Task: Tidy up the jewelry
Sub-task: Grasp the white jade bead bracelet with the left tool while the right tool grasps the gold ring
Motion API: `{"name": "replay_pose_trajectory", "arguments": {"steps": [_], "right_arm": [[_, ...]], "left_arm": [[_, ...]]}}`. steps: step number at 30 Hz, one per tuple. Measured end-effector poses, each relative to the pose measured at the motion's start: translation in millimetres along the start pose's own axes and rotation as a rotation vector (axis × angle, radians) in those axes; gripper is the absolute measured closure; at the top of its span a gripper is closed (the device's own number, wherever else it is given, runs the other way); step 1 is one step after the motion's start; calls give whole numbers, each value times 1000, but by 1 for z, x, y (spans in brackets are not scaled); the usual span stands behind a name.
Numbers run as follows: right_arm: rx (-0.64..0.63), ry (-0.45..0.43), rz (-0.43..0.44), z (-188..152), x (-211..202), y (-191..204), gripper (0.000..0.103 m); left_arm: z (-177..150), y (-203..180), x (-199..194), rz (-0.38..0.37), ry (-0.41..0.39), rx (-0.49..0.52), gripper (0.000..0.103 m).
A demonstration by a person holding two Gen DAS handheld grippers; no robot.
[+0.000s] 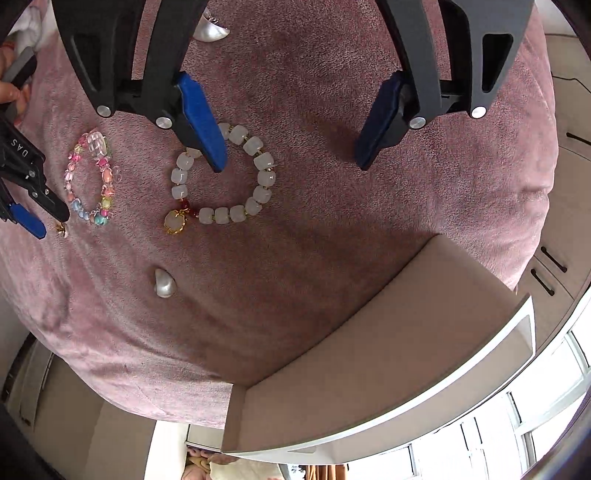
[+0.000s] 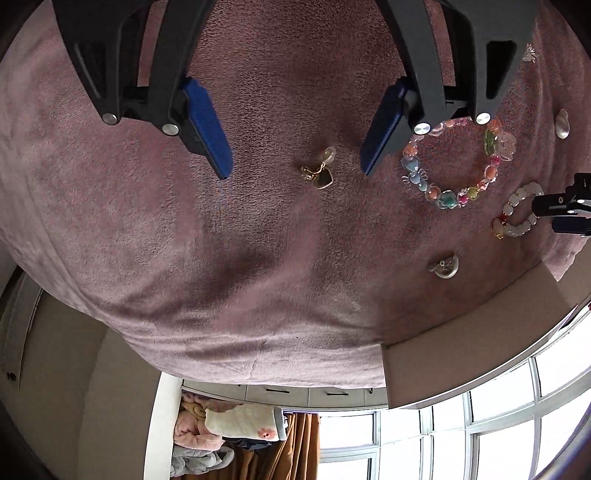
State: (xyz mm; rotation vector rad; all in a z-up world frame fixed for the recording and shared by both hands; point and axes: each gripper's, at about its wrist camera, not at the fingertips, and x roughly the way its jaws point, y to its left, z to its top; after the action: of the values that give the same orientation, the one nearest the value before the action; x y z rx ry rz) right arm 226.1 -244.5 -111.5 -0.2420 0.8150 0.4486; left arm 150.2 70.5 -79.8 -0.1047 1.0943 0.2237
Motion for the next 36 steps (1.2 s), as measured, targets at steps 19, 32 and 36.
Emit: {"name": "replay_pose_trajectory", "arguments": {"steps": [19,32,36], "right_arm": [[120,6,95,-3,-13,-18,95],[84,-66,135,2,-53,-18,97],[73,-86,139,5,-65,-18,97]], "left_arm": [[-12,-15,-23,-75,-45,123,88],[-15,-18,-78,-4,-163,128,88],[-17,-19,-91,17,-184,140,88]]}}
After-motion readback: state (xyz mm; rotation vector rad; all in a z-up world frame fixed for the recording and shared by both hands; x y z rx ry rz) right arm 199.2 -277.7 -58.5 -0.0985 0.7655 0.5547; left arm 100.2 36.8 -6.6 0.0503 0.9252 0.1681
